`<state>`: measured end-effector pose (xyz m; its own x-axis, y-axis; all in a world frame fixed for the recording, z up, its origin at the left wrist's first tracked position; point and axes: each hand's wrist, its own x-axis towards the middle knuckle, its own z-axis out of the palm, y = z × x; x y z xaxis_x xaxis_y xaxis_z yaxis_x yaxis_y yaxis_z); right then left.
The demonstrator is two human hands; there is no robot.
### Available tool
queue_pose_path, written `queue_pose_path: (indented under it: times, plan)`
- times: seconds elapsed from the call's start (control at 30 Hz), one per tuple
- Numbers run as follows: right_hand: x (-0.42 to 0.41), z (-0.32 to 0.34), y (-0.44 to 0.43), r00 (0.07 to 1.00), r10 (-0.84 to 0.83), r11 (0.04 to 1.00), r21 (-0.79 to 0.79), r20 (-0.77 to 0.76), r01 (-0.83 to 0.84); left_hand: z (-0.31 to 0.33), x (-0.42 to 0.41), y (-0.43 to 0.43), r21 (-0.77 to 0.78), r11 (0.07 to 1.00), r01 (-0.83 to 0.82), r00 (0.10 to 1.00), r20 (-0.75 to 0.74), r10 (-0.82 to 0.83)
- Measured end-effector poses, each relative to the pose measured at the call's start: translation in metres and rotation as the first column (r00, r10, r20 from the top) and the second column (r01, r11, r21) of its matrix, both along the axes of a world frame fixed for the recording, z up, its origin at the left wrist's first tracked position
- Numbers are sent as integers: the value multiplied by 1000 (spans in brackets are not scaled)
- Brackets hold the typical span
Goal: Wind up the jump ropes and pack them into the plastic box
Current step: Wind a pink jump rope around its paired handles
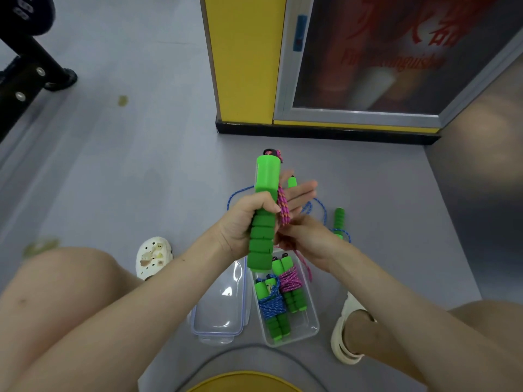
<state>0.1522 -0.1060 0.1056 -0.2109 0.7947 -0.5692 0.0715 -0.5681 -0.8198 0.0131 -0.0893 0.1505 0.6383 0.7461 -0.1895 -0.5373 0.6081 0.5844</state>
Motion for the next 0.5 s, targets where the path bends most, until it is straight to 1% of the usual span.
queue_pose_path:
  times: [0.03, 0.1, 0.17, 0.23, 0.3, 0.33, 0.4, 0.43, 0.5]
  plan:
    - [-5, -1, 2, 999, 41, 998, 41, 8, -42, 2, -1, 0, 21, 1000, -12, 998, -64, 13]
    - [-5, 7, 1, 991, 129, 988, 76, 34, -131, 4, -4, -1, 65, 998, -14, 978, -207, 27]
    - [-5, 11, 1, 979, 187, 977, 90, 80, -194, 1, -9, 1, 119, 993, -17, 918, -391, 63]
    - [-2, 16, -1, 961, 245, 958, 122, 128, -261, 3, -13, 2, 209, 977, 38, 793, -601, 98]
    - [-2, 18, 0, 945, 288, 938, 152, 154, -311, 4, -15, 2, 300, 942, 148, 642, -754, 140]
    - [-1, 21, 0, 938, 308, 929, 161, 159, -333, 2, -17, 2, 338, 917, 213, 589, -793, 155]
    - [2, 25, 1, 921, 343, 910, 177, 184, -375, -5, -21, 1, 375, 862, 341, 520, -839, 159]
    - [4, 26, 3, 918, 350, 906, 181, 187, -383, -7, -23, 0, 359, 849, 388, 491, -860, 139]
    - [9, 29, 5, 930, 326, 916, 187, 173, -356, -9, -28, -2, 246, 867, 432, 441, -897, 35]
